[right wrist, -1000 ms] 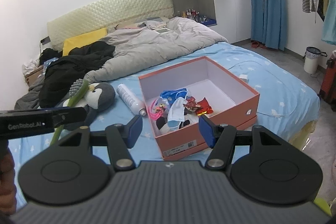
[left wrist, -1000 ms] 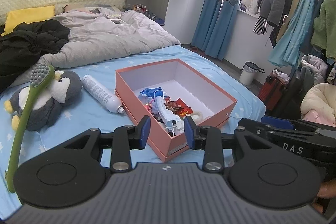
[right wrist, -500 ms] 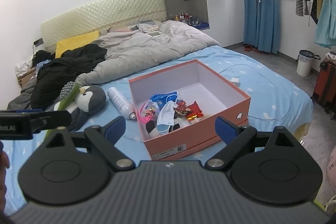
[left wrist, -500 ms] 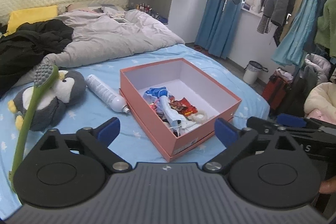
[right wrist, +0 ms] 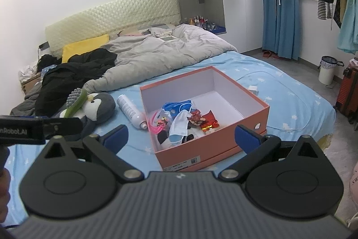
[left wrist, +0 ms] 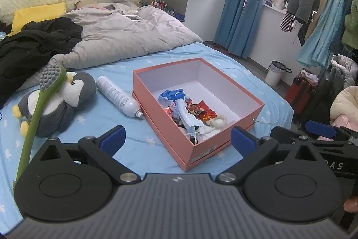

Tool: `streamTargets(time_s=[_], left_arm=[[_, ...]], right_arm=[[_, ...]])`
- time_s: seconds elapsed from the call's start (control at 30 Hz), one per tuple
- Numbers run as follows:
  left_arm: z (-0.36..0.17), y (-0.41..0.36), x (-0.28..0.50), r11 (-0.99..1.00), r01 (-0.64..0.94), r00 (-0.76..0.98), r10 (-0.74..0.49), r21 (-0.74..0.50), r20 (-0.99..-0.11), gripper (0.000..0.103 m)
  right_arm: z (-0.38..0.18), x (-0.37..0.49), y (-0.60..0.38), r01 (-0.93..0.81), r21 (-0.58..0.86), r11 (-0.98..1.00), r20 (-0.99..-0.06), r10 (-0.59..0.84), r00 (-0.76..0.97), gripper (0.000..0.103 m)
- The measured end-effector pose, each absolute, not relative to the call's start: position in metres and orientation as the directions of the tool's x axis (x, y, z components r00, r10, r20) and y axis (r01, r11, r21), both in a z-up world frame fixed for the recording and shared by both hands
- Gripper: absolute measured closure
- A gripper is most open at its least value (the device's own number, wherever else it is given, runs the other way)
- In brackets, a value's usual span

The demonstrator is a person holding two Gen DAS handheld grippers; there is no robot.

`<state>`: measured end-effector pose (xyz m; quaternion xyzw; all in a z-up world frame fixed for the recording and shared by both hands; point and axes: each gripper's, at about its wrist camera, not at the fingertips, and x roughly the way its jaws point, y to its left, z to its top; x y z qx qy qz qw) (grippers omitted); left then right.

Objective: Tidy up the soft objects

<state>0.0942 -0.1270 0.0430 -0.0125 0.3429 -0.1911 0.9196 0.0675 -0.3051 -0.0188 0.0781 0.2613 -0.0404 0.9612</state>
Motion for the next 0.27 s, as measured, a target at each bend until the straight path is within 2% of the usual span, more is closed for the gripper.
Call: streamTargets(time_s=[0.27], left_arm=[[0.0447,-0.1229,0.094,0.927,0.339,0.707,-0.365,-0.163,-0.606,0.001]], right_arm=[[-0.0186,0.0684,-0.3056,0.11,0.128,0.986,-0.504,-0.031,0.863,0.0]])
